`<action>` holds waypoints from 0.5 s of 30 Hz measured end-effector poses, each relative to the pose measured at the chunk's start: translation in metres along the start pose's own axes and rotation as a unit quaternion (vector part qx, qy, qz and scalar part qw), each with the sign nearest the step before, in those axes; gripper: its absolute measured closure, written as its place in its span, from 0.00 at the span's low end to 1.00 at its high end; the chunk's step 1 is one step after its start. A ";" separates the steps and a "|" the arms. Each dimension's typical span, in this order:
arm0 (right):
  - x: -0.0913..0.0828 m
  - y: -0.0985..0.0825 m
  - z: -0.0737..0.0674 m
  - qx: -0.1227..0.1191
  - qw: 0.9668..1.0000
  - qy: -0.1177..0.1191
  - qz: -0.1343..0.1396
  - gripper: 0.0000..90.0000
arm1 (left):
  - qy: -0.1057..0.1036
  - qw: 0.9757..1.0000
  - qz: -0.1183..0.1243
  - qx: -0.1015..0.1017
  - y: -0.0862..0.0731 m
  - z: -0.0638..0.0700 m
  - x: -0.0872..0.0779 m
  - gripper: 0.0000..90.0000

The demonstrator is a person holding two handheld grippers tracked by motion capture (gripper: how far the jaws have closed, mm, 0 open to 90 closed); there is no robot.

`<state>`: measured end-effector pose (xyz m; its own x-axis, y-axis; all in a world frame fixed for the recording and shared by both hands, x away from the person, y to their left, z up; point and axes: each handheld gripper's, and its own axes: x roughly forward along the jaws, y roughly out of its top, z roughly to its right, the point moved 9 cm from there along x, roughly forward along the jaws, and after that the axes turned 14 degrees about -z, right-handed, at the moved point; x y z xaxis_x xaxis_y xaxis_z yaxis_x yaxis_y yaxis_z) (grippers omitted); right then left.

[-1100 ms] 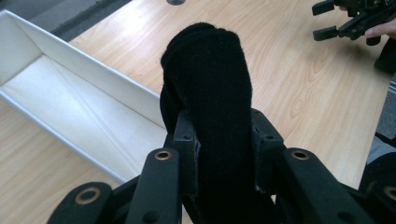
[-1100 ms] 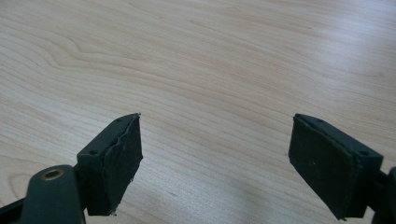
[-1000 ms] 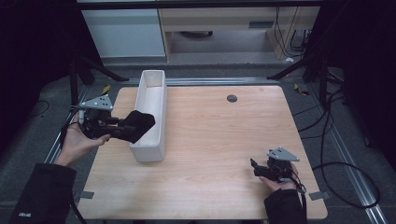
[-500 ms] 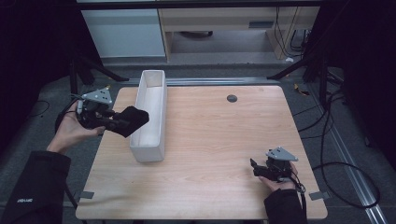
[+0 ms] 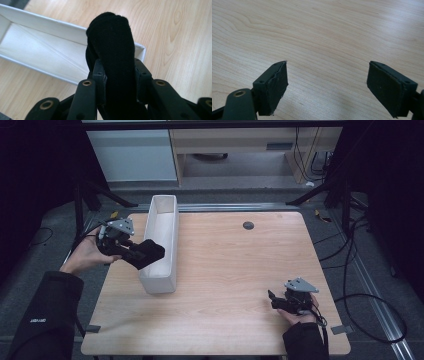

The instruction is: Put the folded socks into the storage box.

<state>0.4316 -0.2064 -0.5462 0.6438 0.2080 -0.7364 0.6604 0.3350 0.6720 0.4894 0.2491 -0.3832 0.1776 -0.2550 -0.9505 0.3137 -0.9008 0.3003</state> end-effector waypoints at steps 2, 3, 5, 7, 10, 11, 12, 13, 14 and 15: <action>0.000 0.000 0.000 -0.001 1.000 0.000 0.000 0.19 | -0.002 1.000 -0.012 0.008 0.000 -0.002 0.004 0.76; 0.000 0.000 0.000 -0.001 1.000 0.000 0.001 0.19 | -0.001 1.000 -0.017 0.010 0.001 -0.003 0.007 0.76; 0.000 0.000 0.001 -0.002 1.000 -0.001 0.001 0.19 | -0.006 1.000 -0.025 0.016 0.002 -0.004 0.013 0.76; 0.001 0.000 0.001 -0.003 1.000 -0.002 0.001 0.19 | -0.006 0.999 -0.031 0.022 0.003 -0.004 0.019 0.76; 0.001 -0.001 0.000 -0.004 1.000 0.000 -0.001 0.19 | -0.009 0.998 -0.048 0.033 0.004 -0.005 0.031 0.76; 0.001 -0.001 0.000 -0.004 1.000 0.000 -0.001 0.19 | -0.007 0.998 -0.056 0.037 0.003 -0.006 0.036 0.76; 0.001 -0.001 0.000 -0.003 1.000 0.001 -0.001 0.19 | -0.005 0.997 -0.065 0.042 0.003 -0.007 0.040 0.76; 0.001 -0.001 0.000 -0.003 1.000 0.001 0.000 0.20 | -0.007 0.996 -0.074 0.047 0.002 -0.006 0.044 0.76; 0.001 -0.001 0.000 -0.005 1.000 0.000 0.000 0.20 | -0.009 0.996 -0.076 0.047 0.002 -0.006 0.047 0.76; 0.001 -0.001 0.000 -0.004 1.000 0.000 0.000 0.20 | -0.008 0.995 -0.080 0.052 0.001 -0.006 0.051 0.76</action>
<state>0.4319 -0.2065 -0.5478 0.6441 0.2072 -0.7363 0.6569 0.3432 0.6713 0.5046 0.2369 -0.4310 0.1176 -0.1094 -0.9870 0.2383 -0.9618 0.1350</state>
